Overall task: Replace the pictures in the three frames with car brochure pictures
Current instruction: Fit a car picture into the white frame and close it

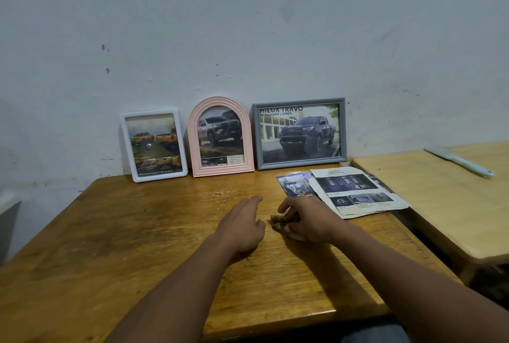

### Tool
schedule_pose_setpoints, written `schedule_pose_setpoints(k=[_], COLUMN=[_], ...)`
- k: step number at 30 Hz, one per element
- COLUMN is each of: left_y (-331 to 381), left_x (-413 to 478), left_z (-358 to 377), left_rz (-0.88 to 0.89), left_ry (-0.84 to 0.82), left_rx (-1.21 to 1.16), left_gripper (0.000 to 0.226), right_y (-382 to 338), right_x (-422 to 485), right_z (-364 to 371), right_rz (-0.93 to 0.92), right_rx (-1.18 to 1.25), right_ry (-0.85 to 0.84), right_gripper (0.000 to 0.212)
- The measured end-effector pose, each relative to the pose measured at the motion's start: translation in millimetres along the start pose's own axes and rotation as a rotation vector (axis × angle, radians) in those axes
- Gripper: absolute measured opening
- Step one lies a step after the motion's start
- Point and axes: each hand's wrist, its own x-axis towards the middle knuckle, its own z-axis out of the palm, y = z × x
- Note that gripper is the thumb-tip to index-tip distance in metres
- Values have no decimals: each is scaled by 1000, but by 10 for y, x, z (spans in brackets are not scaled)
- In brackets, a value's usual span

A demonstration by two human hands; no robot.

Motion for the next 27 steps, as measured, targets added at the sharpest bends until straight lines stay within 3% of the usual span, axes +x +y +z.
schedule_pose_setpoints(k=[10, 22, 27], left_y=[210, 846, 980], left_x=[-40, -141, -218], left_z=[-86, 121, 283], left_rz=[12, 183, 216], left_ry=[23, -4, -44], left_rx=[8, 29, 56], left_gripper=[69, 70, 69], right_y=[14, 322, 497], right_x=[-200, -908, -1123], right_z=[-413, -912, -885], right_rz=[25, 156, 237], right_rx=[156, -8, -110], right_ry=[98, 167, 99], right_gripper=[37, 34, 42])
